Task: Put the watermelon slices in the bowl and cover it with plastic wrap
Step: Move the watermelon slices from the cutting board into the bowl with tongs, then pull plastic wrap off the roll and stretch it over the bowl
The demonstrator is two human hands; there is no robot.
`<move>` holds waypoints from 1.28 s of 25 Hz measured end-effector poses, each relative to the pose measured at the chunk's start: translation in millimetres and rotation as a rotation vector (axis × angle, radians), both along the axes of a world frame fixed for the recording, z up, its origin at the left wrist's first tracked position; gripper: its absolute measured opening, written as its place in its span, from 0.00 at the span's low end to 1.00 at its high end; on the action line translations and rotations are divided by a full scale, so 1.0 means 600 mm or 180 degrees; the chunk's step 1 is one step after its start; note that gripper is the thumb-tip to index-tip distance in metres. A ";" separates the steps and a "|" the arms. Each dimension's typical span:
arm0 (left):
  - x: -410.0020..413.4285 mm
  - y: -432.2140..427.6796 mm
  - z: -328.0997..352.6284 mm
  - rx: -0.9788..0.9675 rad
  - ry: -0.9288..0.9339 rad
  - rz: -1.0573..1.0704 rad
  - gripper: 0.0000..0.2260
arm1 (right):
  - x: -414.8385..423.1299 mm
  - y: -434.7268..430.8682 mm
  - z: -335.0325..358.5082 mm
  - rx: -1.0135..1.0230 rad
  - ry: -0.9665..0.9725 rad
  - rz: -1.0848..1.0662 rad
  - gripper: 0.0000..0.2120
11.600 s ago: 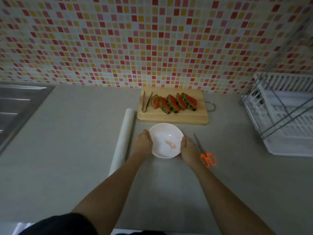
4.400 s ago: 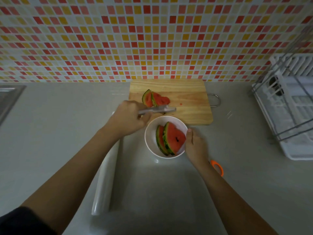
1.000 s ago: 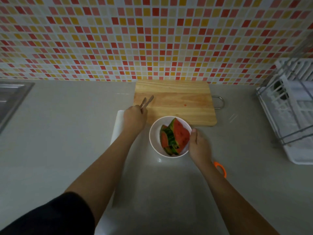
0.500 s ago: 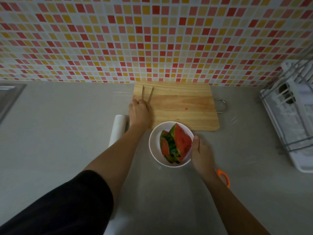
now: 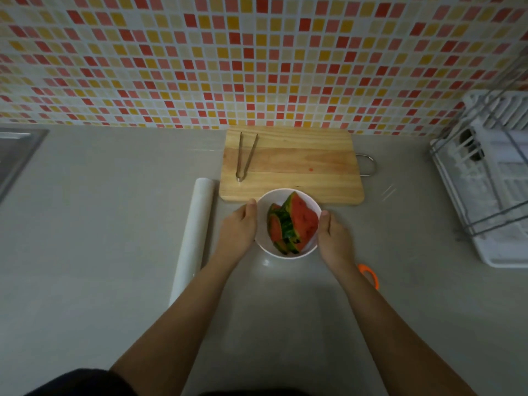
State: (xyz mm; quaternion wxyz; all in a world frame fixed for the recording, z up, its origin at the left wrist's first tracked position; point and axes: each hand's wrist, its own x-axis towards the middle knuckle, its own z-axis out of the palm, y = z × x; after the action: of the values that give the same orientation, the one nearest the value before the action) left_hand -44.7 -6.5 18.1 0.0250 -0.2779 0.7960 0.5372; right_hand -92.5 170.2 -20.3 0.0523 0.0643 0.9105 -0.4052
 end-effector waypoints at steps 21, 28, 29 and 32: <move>0.122 -0.031 0.020 -0.0881 0.0662 0.0210 0.15 | 0.118 0.022 0.007 0.0015 0.0142 0.0082 0.23; 0.145 -0.187 -0.037 0.0155 -0.0483 0.0400 0.14 | 0.122 0.026 0.006 -0.0074 0.0131 0.0097 0.22; 0.144 -0.180 -0.041 -0.0009 -0.0527 0.0243 0.14 | 0.124 0.027 0.006 -0.0111 0.0159 0.0096 0.22; 0.133 -0.161 -0.039 -0.0459 -0.0604 0.0069 0.18 | 0.126 0.033 0.008 -0.0316 0.0285 0.0015 0.23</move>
State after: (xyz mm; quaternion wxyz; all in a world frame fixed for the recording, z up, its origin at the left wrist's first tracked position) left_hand 35.0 -103.1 -5.6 0.0744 -0.3372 0.8235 0.4501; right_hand -16.7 189.8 -15.6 0.0156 0.0414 0.8908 -0.4522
